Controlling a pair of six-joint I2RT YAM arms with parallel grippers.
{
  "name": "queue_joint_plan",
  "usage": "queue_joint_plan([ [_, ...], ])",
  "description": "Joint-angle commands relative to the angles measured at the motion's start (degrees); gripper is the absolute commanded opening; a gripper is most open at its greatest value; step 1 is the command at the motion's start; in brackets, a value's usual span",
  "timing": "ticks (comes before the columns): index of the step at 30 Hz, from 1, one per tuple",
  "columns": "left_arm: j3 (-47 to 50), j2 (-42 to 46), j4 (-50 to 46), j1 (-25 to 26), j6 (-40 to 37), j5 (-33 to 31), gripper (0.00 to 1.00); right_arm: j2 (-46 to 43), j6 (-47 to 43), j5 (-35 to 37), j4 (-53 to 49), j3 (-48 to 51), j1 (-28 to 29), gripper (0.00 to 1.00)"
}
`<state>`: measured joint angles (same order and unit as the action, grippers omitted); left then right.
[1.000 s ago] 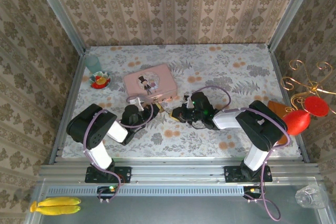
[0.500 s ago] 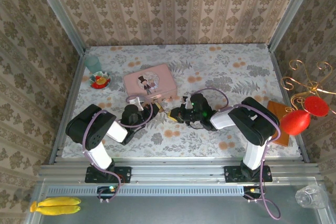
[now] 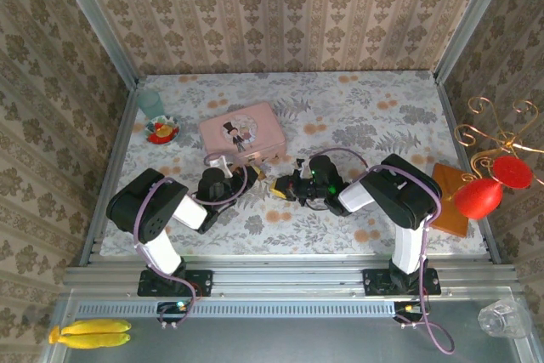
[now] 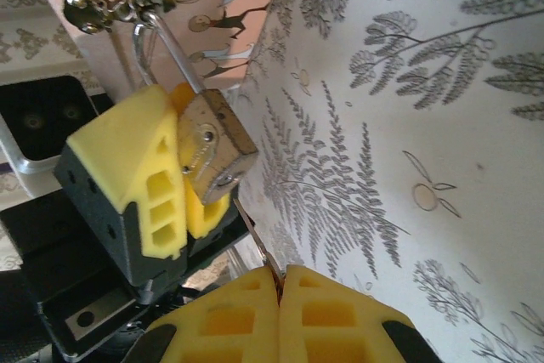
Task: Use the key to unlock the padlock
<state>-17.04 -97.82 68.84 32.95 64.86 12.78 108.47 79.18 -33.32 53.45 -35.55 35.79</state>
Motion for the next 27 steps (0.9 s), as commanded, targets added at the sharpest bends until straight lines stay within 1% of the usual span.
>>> queue_joint_plan([
  [1,-1.9,-0.5,4.5,-0.2,4.3,0.2,0.0,1.7,2.7,-1.1,4.8,0.3,0.1,0.0],
  [11,-1.9,0.3,4.7,0.0,5.1,0.3,0.0,5.6,8.6,-1.1,13.3,1.4,-0.3,0.0],
  [27,-1.4,0.6,4.7,0.1,4.8,0.1,0.0,6.0,11.2,-1.0,16.3,1.7,-0.3,0.0],
])
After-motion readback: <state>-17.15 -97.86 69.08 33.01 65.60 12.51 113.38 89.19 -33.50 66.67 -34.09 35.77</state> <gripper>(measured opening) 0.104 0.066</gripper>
